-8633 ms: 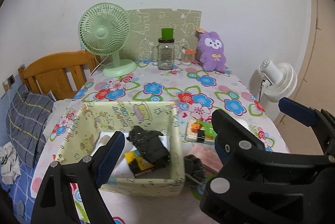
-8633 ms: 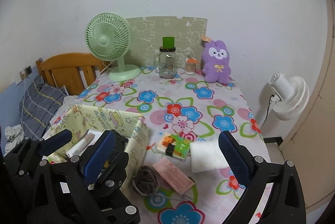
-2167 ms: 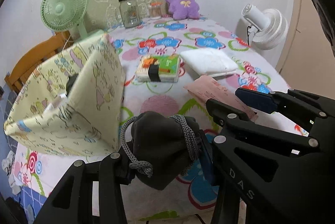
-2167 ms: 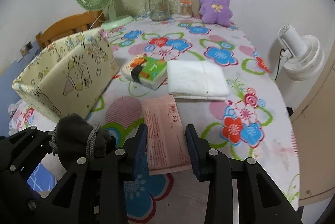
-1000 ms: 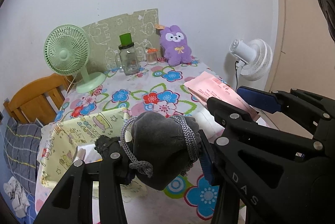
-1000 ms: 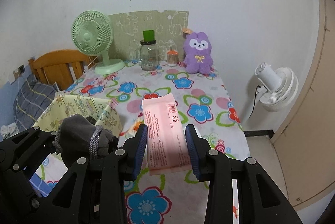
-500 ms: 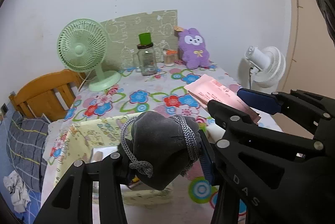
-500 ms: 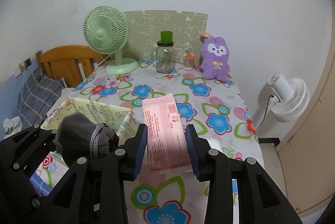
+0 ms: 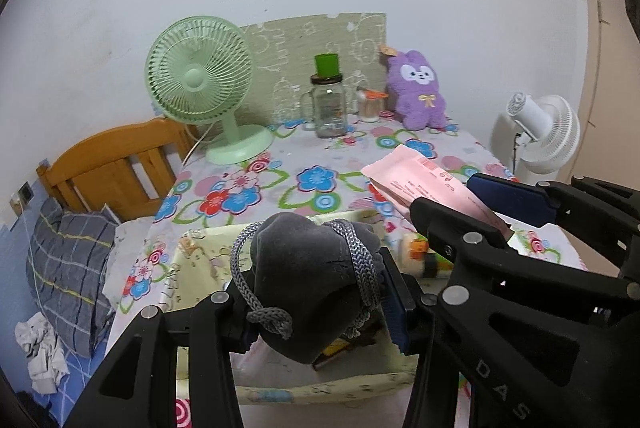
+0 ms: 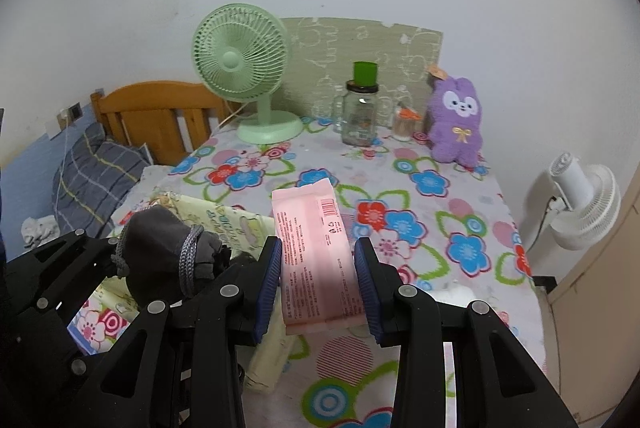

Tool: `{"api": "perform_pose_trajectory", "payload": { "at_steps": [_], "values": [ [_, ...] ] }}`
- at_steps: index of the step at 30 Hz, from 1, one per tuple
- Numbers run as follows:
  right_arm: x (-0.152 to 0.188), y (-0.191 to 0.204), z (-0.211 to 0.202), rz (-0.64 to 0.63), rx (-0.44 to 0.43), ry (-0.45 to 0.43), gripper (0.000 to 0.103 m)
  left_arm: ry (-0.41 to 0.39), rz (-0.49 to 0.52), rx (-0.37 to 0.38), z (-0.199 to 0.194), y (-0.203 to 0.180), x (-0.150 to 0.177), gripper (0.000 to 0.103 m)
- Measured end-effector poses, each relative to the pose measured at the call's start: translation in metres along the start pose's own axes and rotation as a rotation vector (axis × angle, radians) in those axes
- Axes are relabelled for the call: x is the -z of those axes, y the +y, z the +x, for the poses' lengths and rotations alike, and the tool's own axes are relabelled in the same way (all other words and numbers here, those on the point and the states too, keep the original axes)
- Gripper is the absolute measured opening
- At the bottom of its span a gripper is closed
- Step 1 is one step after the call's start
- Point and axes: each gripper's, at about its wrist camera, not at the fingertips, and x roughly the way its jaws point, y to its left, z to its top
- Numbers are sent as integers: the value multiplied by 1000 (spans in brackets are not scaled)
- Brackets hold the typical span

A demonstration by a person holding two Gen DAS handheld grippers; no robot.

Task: Organize soft objects
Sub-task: 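Lift and carry the pouch and pink card with both tools over the box, then open both tools to drop the pouch and card into the box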

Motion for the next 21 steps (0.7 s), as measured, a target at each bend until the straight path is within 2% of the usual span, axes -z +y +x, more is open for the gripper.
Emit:
{"api": "perform_pose_trajectory", "payload": {
  "at_steps": [15,18,21],
  "values": [
    [-3,35,39,-23,-99,56,40,64,-17,-45,35,39,11,55],
    [-2,42,48,-33,-115,68,40,81,-29,-56,40,46,15,63],
    [-1,49,55,-38,-141,76,40,94,-43,-58,42,51,17,76]
  ]
}}
